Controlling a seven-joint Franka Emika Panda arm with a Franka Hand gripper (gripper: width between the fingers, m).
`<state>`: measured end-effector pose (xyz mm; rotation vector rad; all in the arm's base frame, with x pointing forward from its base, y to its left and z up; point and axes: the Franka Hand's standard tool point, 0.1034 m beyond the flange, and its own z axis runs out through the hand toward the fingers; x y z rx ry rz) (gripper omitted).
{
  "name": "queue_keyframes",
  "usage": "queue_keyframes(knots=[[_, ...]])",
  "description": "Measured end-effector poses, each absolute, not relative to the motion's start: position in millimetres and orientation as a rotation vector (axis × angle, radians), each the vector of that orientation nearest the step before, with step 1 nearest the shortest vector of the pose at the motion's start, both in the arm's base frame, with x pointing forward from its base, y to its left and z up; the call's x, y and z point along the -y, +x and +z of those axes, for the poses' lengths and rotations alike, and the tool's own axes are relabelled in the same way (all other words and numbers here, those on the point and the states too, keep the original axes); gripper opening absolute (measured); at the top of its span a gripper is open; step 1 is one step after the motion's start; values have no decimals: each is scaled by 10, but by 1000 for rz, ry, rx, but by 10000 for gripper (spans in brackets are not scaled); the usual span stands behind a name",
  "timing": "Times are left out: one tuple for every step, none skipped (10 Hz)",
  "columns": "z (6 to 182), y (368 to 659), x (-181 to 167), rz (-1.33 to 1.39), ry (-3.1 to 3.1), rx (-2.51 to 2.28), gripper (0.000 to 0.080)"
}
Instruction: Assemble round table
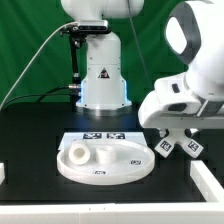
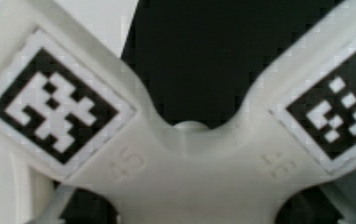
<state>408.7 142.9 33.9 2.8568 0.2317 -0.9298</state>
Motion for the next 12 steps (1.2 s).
queue_keyframes(knots=[[336, 4085, -1428, -931, 2856, -232, 442], [334, 4083, -1428, -931, 2856, -232, 525], [331, 4081, -1428, -932, 2856, -232, 626], [330, 4080, -1427, -933, 2856, -232, 643], [327, 4078, -1427, -933, 2855, -232, 648], [326, 4077, -1427, -934, 2855, -232, 648], [326, 4077, -1427, -934, 2855, -232, 648], [347, 4076, -1410, -945, 2852, -227, 649], [481, 4123, -1313, -984, 2841, -204, 649], [629, 4209, -1175, -1020, 2839, -207, 649], [802, 4362, -1006, -1068, 2837, -238, 649], [864, 4486, -892, -1072, 2848, -255, 649]])
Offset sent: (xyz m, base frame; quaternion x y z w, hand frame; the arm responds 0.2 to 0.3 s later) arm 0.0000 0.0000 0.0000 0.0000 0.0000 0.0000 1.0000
